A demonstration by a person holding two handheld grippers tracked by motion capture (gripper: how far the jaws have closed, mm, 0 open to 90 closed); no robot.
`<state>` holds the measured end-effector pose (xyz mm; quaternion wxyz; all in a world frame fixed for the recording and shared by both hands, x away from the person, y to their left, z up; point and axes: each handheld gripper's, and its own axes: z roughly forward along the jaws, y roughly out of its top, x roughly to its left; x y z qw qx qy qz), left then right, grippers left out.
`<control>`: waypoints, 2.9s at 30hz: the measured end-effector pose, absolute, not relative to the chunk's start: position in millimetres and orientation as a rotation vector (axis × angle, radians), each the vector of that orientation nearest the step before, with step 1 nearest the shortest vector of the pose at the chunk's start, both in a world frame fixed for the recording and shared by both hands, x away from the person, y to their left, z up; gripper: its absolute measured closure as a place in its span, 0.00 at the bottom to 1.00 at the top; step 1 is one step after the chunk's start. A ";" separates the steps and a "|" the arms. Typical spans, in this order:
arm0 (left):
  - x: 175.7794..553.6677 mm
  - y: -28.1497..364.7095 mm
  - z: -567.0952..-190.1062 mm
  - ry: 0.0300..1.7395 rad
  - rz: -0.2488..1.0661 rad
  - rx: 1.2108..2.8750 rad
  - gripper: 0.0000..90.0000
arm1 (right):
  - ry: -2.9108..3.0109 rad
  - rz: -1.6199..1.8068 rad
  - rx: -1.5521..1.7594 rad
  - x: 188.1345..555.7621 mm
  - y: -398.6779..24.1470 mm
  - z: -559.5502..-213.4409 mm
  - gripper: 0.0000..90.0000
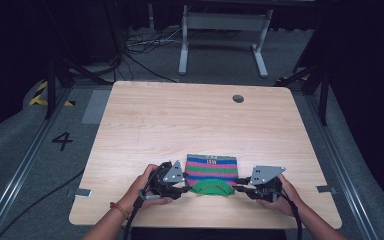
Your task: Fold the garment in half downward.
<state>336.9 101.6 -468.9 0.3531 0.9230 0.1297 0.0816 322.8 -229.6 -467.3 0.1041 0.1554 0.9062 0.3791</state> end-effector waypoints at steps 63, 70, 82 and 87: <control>312.8 273.7 -492.5 0.848 0.336 2.320 0.22 | 2.418 0.956 1.061 296.1 -390.1 -498.5 0.24; 307.6 286.0 -501.1 0.912 0.308 2.243 0.20 | 2.381 1.030 1.135 293.5 -403.3 -504.8 0.20; 306.8 285.5 -501.5 0.931 0.318 2.242 0.17 | 2.387 1.035 1.127 293.2 -406.1 -505.1 0.20; 304.4 284.6 -501.2 0.962 0.333 2.235 0.17 | 2.382 1.030 1.137 293.5 -406.2 -505.3 0.18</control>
